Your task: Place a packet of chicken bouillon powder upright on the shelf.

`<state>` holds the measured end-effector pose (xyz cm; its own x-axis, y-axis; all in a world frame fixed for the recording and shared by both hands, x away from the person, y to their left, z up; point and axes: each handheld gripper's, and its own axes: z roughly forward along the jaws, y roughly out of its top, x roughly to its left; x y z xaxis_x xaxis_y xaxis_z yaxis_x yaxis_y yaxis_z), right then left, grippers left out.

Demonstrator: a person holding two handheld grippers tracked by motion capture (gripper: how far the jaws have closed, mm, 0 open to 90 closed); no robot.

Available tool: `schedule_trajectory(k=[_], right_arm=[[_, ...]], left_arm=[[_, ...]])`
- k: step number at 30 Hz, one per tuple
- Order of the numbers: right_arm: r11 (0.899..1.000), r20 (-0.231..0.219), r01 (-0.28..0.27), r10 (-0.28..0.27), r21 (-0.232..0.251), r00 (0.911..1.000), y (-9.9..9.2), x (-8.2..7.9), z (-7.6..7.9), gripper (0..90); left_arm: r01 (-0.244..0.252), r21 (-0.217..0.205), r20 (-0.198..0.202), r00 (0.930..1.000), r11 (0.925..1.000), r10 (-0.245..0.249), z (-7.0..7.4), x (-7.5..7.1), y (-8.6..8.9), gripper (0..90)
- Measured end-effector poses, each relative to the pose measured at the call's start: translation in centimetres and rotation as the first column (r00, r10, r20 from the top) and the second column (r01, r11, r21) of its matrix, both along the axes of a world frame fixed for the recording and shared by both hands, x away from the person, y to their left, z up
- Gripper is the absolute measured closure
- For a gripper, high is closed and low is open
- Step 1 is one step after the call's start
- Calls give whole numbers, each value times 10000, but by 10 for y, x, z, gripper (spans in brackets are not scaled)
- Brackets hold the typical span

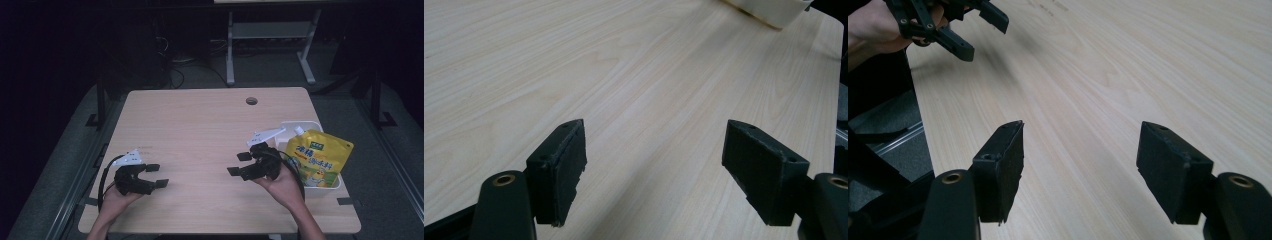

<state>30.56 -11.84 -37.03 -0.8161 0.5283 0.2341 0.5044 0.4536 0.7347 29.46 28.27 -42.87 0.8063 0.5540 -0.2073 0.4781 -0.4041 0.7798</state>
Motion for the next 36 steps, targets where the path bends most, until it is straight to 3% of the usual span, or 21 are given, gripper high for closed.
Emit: schedule_trajectory(k=[11,27,36], right_arm=[[9986,-202,-351,343,-398,9992,12,-11,-28,327],[9983,-461,-401,382,-418,9982,7,-23,-60,314],[9977,-586,-580,560,-341,9967,12,-33,-78,308]], left_arm=[[151,130,-35,9999,9998,-151,-3,-2,-3,253],[358,238,-108,9993,9991,-355,-7,-6,-11,252],[325,94,-149,9994,9994,-323,-9,-6,-12,253]])
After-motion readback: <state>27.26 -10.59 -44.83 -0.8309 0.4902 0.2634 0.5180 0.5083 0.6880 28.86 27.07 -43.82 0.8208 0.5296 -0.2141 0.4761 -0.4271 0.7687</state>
